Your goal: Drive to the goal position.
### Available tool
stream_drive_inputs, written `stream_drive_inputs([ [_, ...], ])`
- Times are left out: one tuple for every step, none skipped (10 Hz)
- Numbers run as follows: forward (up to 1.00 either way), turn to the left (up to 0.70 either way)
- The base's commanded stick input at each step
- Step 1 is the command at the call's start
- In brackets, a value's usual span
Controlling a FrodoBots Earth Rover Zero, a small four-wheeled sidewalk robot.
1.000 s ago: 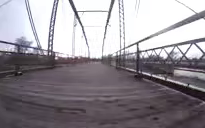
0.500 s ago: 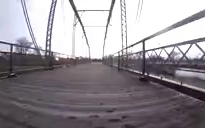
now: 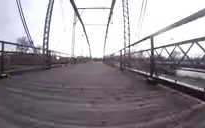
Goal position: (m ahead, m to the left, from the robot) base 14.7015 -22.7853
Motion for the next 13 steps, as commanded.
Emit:
stream_drive_inputs([
  [1.00, -0.04],
  [1.00, -0.04],
  [1.00, -0.04],
  [1.00, -0.04],
  [1.00, -0.04],
  [1.00, -0.04],
  [1.00, -0.05],
  [1.00, -0.05],
  [1.00, -0.04],
  [1.00, -0.05],
  [1.00, -0.04],
  [1.00, -0.05],
  [1.00, -0.04],
])
